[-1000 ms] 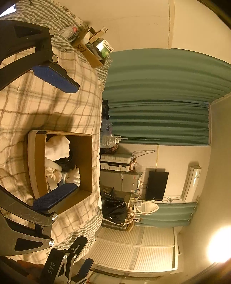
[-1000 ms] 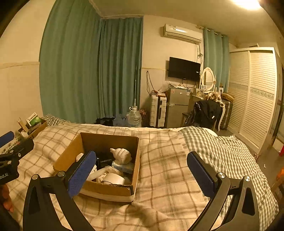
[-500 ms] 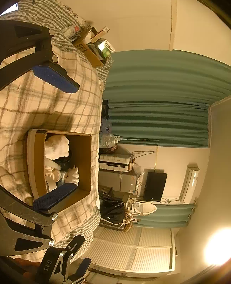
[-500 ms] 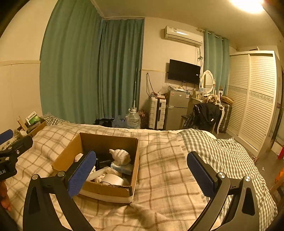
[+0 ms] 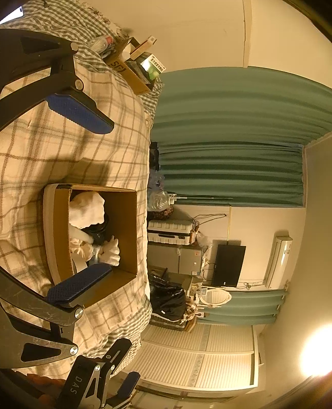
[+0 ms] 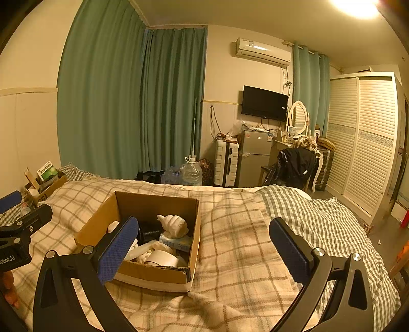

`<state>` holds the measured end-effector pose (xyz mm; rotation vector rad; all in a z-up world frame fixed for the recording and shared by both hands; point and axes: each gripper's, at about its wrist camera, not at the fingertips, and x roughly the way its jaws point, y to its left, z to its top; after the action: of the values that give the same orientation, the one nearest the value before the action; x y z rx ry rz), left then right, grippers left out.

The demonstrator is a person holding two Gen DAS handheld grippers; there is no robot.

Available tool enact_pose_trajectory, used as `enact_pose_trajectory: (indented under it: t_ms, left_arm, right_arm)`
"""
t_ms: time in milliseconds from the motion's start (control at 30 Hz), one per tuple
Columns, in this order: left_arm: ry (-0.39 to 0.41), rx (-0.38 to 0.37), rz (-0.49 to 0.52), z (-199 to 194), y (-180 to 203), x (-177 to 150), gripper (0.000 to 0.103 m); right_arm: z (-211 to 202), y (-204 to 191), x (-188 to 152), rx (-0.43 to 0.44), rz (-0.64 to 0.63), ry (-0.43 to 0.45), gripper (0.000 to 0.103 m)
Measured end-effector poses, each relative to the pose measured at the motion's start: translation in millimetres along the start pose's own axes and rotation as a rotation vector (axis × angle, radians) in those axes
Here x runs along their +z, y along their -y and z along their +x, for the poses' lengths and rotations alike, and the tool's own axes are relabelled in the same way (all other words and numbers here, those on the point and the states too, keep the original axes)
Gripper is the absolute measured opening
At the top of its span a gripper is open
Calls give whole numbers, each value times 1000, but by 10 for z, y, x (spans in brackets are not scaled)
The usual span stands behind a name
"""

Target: Organize objects

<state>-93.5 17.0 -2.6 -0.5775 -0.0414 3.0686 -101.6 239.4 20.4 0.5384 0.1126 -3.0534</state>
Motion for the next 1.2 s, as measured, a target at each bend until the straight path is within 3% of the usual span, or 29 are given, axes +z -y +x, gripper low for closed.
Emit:
enact_pose_trajectory:
  t_ms: [1200]
  left_arm:
    - [2,31,28,3,14,-19,103]
  right_arm:
    - [52,-19,-35,-8,-8,-21,103]
